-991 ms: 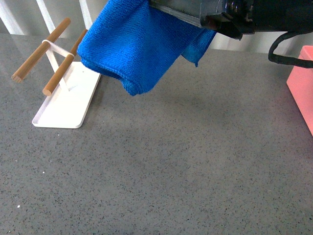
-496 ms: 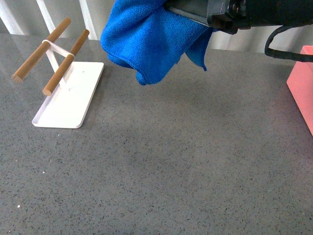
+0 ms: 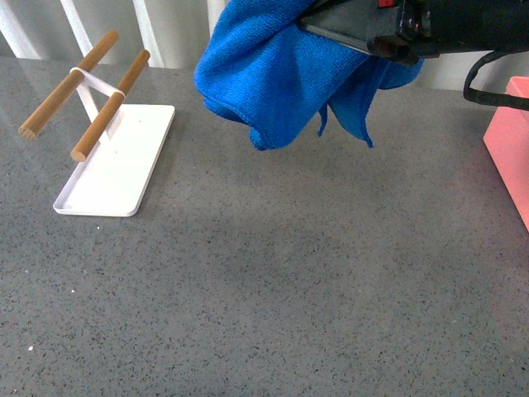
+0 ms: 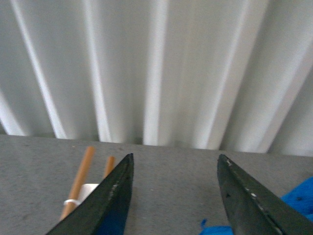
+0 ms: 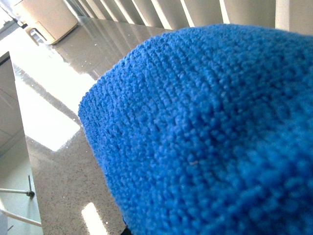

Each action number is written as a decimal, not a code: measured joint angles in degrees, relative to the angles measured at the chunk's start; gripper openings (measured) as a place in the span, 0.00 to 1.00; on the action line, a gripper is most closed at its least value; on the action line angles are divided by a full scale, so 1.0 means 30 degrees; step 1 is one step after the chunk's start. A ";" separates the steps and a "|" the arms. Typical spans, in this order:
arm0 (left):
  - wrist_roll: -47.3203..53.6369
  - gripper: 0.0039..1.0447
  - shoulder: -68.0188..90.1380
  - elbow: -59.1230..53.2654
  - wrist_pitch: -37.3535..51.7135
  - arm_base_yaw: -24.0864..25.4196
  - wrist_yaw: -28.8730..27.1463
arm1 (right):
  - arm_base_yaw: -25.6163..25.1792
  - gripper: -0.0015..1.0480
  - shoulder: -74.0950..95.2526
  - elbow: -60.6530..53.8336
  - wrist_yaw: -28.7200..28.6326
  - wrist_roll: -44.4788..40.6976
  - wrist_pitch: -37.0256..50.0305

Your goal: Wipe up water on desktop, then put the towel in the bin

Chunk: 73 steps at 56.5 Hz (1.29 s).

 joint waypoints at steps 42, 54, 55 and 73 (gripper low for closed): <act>0.0415 0.03 -0.8677 -0.9333 0.0044 0.4532 0.4546 | -0.0605 0.05 -0.0459 0.0000 0.0510 -0.1654 -0.1916; 0.0415 0.03 -1.0863 -1.0324 -0.1180 0.5297 0.5340 | -0.0561 0.05 -0.0459 0.0073 0.0838 -0.1909 -0.2244; 0.0415 0.03 -1.0994 -1.0367 -0.1268 0.5486 0.5595 | -0.0517 0.05 -0.0459 0.0080 0.0882 -0.1938 -0.2288; 0.0430 0.03 -1.3668 -1.1628 -0.2382 0.6834 0.6717 | 0.0058 0.05 -0.0612 0.0233 0.1632 -0.2433 -0.3067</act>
